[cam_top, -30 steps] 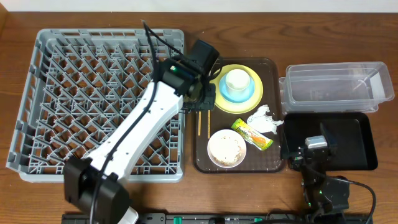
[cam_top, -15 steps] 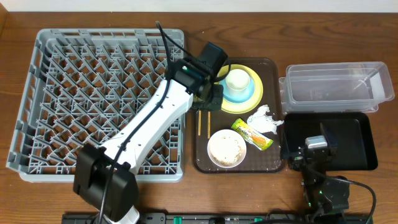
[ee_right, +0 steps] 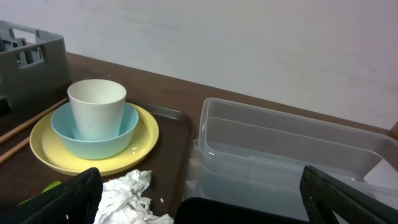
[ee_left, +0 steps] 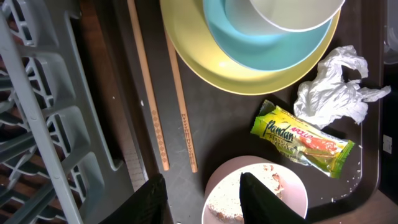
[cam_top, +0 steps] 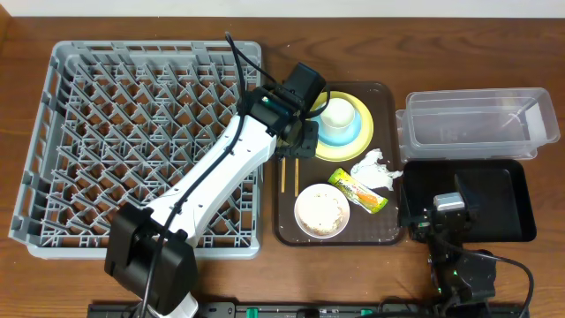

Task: Sort waste into correct bins and load items into the dishwasher rack
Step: 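Move the left gripper over the tray toward the wooden chopsticks, then lower the left gripper and grasp one wooden chopstick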

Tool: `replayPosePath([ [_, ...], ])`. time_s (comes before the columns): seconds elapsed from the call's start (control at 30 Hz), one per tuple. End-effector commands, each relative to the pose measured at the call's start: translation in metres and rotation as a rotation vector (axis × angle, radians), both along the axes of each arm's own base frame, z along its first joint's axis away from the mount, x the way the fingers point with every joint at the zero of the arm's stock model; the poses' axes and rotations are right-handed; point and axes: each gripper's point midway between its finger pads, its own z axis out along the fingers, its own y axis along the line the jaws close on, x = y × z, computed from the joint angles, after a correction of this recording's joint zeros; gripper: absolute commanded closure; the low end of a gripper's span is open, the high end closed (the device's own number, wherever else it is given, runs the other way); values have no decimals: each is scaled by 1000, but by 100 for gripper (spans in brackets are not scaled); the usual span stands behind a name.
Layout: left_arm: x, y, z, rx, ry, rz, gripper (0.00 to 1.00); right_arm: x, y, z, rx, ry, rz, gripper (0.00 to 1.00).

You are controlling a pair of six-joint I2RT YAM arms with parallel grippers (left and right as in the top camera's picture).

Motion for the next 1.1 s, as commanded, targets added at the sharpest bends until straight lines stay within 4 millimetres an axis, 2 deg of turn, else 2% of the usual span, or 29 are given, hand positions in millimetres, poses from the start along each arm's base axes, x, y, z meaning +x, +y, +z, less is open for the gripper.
replayPosePath([
  [0.0, -1, 3, -10, 29, 13, -3, 58, 0, 0, -1, -4, 2, 0, 1],
  [0.53, -2, 4, -12, 30, 14, -3, 54, 0, 0, -1, -4, 2, 0, 1],
  [0.67, 4, -6, -4, -19, -7, -10, 55, 0, 0, -1, -4, 2, 0, 1],
  [0.77, 14, -12, 22, -57, -41, 13, 55, 0, 0, -1, -4, 2, 0, 1],
  [0.87, 23, -18, 61, -96, -100, 13, 56, 0, 0, -1, -4, 2, 0, 1],
  [0.93, 29, -22, 90, -126, -150, 11, 60, 0, 0, -1, -4, 2, 0, 1],
  [1.07, 39, -27, 131, -178, -242, -5, 64, 0, 0, -1, -4, 2, 0, 1],
])
